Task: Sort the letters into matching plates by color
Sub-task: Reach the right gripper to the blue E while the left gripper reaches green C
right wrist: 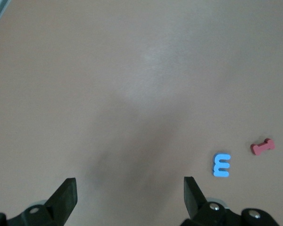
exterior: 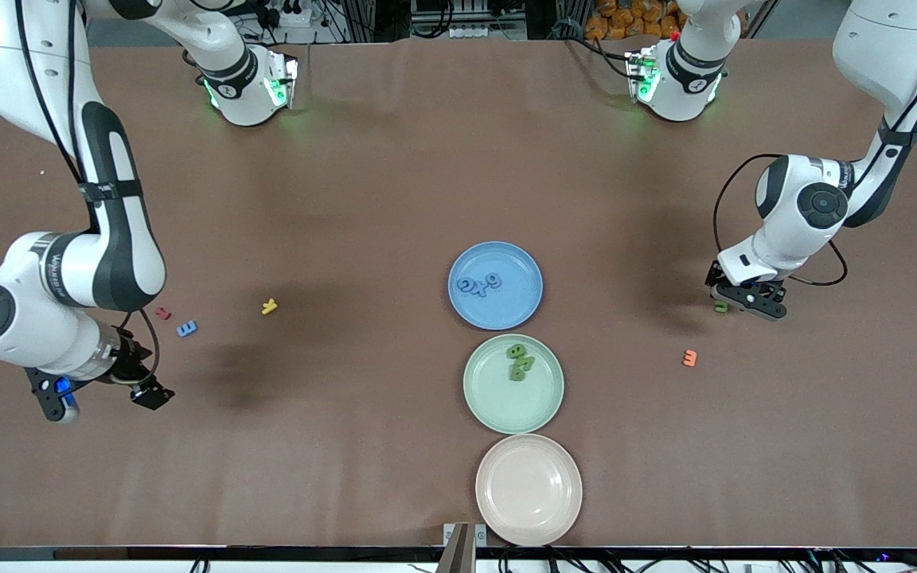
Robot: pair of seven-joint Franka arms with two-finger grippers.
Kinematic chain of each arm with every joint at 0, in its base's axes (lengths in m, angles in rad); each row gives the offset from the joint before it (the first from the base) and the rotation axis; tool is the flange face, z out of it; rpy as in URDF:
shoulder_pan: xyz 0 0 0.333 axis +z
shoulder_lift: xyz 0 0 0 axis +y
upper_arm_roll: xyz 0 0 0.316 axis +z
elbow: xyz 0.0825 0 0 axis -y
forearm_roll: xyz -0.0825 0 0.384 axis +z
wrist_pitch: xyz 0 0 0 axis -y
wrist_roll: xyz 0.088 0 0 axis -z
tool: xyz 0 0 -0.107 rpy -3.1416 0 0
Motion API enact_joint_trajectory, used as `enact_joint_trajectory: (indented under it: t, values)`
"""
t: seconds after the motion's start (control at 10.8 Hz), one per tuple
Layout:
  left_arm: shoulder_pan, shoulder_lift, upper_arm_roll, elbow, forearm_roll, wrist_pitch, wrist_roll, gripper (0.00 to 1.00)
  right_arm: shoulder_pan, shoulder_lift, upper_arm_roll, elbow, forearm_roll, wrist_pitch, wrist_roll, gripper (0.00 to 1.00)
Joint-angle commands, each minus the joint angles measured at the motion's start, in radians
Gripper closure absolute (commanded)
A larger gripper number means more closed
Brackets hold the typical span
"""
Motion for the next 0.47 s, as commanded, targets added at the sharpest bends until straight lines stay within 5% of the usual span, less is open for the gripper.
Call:
enact_joint_trajectory:
  t: [0.0, 0.37]
  values:
    - [0.009, 0.002, -0.003, -0.012, -0.050, 0.025, 0.015, 0.35, -0.037, -0.104, 0.012, -0.274, 0.012, 0.191, 0.047, 0.00]
    - [0.008, 0.018, -0.003, -0.009, -0.081, 0.025, 0.013, 0.39, -0.050, -0.164, 0.012, -0.415, 0.017, 0.268, 0.039, 0.00]
